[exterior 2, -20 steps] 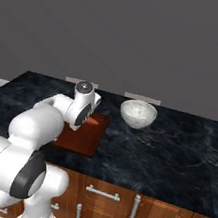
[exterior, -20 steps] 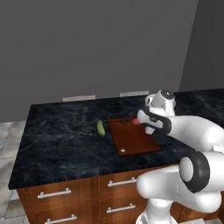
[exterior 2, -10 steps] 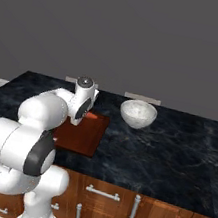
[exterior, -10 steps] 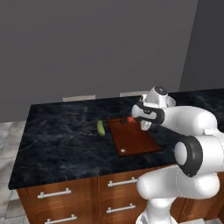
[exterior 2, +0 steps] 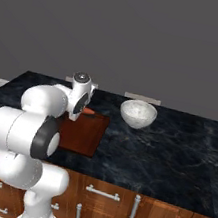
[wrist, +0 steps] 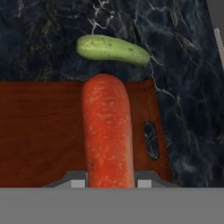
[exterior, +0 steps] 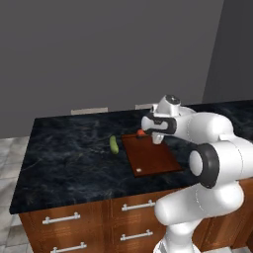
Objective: Place the two vegetables and bowl onto the tray for setting up a vegetable dip station.
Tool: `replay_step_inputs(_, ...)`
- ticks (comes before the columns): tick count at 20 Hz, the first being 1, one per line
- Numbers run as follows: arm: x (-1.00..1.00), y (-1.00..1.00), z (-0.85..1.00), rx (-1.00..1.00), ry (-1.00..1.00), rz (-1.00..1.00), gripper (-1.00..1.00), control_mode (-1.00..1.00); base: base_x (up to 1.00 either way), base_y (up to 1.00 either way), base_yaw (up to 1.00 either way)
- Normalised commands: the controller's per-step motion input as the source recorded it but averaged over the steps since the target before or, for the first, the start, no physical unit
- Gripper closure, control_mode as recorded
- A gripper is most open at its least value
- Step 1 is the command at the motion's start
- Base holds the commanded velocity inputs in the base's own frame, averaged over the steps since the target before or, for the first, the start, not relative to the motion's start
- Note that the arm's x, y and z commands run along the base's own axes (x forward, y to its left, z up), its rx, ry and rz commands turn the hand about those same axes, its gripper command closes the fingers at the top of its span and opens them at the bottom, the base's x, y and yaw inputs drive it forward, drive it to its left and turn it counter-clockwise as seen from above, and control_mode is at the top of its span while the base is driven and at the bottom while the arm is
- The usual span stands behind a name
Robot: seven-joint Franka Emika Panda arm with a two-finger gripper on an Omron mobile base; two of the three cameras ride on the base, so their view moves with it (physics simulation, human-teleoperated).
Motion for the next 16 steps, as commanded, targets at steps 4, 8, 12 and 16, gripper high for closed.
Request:
replay_step_inputs(4,0.24,0.28,-0.05,-0.02,0.00,0.02,1.00,-1.00,0.00,0.00,0.00)
replay_step_inputs(8,0.18,0.10,-0.08,0.00,0.00,0.03,1.00,-1.00,0.00,0.00,0.00)
replay_step_inputs(12,0.15,0.00,-0.15,0.00,0.00,0.04,1.00,-1.00,0.00,0.00,0.00)
replay_step_inputs(16,0.15,0.00,-0.17,0.00,0.00,0.04,1.00,-1.00,0.00,0.00,0.00)
